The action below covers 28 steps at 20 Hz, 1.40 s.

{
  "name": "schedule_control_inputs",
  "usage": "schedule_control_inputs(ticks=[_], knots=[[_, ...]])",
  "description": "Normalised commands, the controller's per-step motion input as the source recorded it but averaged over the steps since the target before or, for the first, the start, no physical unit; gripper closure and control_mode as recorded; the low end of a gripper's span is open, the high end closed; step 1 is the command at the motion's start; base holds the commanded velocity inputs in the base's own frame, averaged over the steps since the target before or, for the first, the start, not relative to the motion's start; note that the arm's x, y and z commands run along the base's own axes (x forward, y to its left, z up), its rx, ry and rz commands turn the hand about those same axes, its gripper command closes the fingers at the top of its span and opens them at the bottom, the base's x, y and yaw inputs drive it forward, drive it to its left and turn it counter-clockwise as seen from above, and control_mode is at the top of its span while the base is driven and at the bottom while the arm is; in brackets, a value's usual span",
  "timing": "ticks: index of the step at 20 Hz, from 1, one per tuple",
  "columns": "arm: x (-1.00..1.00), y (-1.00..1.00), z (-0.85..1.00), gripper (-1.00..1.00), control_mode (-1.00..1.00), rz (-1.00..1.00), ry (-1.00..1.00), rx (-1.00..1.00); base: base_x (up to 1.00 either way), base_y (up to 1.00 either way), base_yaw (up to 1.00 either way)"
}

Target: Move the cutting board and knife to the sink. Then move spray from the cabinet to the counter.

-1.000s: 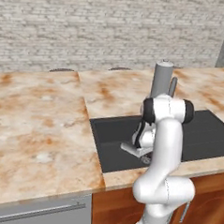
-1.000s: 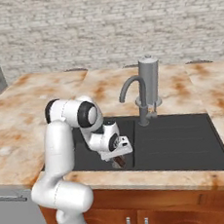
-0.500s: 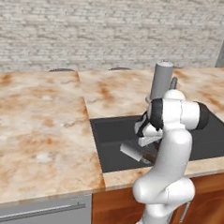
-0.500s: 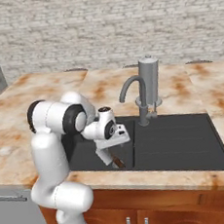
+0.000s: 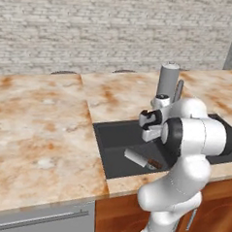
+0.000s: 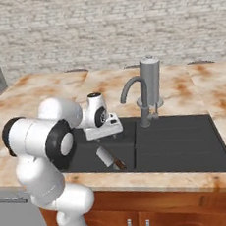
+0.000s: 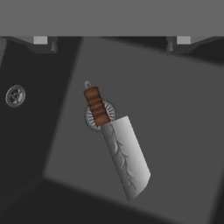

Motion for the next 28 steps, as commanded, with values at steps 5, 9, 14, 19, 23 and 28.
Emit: schedule_control_inputs(ticks=[5,9,14,19,23,28], knots=[[-0.55,0.27,0.7,-1.0,-1.0,-0.12,-0.01,0.0,0.0,0.0,0.0],[-0.53,0.2,0.83,-1.0,-1.0,-0.16,-0.05,0.0,0.0,0.0,0.0],[-0.88,0.24,0.1,-1.0,-1.0,-0.08,-0.19,0.02,0.0,0.0,0.0],[-0.89,0.12,0.15,-1.0,-1.0,0.0,-0.38,0.0,0.0,0.0,0.0],[-0.91,0.0,0.52,-1.0,-1.0,-0.01,-0.36,0.0,0.0,0.0,0.0],[-0.47,-0.12,0.26,-1.0,-1.0,0.01,-0.12,0.06,0.0,0.0,0.0]])
